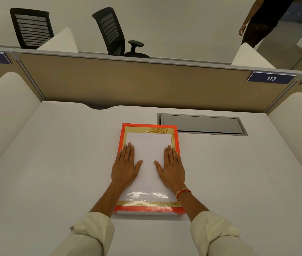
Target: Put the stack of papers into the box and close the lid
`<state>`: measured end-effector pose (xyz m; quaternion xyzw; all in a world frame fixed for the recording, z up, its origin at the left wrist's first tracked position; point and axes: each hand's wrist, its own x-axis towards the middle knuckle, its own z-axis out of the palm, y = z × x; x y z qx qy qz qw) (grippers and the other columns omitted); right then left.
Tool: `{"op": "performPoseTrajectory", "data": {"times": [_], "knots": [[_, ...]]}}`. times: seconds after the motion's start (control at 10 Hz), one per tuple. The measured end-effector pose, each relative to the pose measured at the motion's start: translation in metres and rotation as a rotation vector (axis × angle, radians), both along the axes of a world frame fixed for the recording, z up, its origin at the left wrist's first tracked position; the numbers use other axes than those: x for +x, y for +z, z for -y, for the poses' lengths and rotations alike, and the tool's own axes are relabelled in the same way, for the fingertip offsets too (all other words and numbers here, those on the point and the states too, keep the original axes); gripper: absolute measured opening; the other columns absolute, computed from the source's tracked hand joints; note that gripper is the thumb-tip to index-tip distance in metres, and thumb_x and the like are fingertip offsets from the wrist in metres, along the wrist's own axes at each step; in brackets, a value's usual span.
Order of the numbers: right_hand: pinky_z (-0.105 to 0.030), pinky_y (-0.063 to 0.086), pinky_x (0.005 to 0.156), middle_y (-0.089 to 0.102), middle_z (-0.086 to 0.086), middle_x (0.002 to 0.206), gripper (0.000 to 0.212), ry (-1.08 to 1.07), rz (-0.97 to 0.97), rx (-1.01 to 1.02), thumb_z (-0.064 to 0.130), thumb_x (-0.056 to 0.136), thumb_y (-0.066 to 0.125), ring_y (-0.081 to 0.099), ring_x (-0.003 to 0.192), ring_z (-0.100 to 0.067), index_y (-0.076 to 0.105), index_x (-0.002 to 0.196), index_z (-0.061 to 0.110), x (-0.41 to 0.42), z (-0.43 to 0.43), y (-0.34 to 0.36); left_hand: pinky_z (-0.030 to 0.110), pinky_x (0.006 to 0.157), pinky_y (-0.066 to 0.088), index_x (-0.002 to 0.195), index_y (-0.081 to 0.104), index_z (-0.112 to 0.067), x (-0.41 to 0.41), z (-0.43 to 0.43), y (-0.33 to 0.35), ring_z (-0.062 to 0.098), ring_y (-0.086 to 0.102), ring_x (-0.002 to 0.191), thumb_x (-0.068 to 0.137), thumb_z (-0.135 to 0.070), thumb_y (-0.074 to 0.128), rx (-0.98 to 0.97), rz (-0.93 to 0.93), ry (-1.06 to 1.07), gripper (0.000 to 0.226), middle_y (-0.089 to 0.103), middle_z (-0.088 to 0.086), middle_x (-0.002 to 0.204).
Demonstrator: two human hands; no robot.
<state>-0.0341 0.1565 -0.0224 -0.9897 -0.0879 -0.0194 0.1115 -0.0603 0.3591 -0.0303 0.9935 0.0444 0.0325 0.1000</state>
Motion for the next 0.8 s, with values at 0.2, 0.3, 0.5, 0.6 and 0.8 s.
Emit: {"op": "performPoseTrajectory", "data": {"times": [0.2, 0.3, 0.5, 0.6, 0.8], "knots": [[-0.034, 0.007, 0.121, 0.013, -0.005, 0.161, 0.082, -0.003, -0.013, -0.002, 0.066, 0.091, 0.017, 0.01, 0.15, -0.023, 0.011, 0.153, 0.013, 0.0, 0.001, 0.001, 0.035, 0.121, 0.008, 0.154, 0.012, -0.011, 0.0, 0.0, 0.001, 0.021, 0.009, 0.15, 0.092, -0.064, 0.012, -0.001, -0.012, 0.005, 0.082, 0.011, 0.005, 0.162], [-0.035, 0.008, 0.121, 0.013, -0.006, 0.161, 0.083, -0.002, -0.018, 0.01, 0.067, 0.091, 0.017, 0.01, 0.15, -0.023, 0.012, 0.153, 0.013, 0.001, 0.001, 0.001, 0.036, 0.122, 0.009, 0.154, 0.011, -0.011, 0.001, 0.0, 0.0, 0.021, 0.009, 0.15, 0.092, -0.065, 0.008, -0.002, -0.013, 0.004, 0.082, 0.011, 0.005, 0.162], [-0.034, 0.007, 0.122, 0.011, -0.005, 0.162, 0.091, 0.027, -0.044, 0.093, 0.072, 0.084, 0.004, 0.007, 0.15, -0.022, 0.01, 0.153, 0.012, 0.003, 0.004, 0.006, 0.038, 0.122, 0.011, 0.154, 0.01, -0.01, 0.003, -0.001, 0.002, 0.022, 0.008, 0.15, 0.088, -0.069, -0.003, -0.019, -0.022, -0.021, 0.089, 0.01, 0.006, 0.163], [-0.031, 0.001, 0.121, 0.007, -0.003, 0.162, 0.093, 0.025, -0.046, 0.131, 0.074, 0.083, 0.004, 0.003, 0.15, -0.02, 0.006, 0.153, 0.014, 0.005, 0.01, 0.018, 0.037, 0.122, 0.007, 0.154, 0.008, -0.011, 0.005, 0.005, 0.011, 0.022, 0.006, 0.15, 0.084, -0.07, -0.009, -0.038, -0.008, -0.014, 0.093, 0.007, 0.005, 0.163], [-0.031, -0.003, 0.119, 0.007, -0.002, 0.162, 0.086, 0.032, 0.002, 0.12, 0.071, 0.087, 0.015, 0.003, 0.15, -0.021, 0.005, 0.154, 0.018, 0.016, 0.039, 0.036, 0.035, 0.12, 0.0, 0.154, 0.01, -0.014, 0.014, 0.042, 0.032, 0.022, 0.007, 0.15, 0.084, -0.071, -0.008, -0.089, 0.044, -0.007, 0.093, 0.006, 0.004, 0.163]]}}
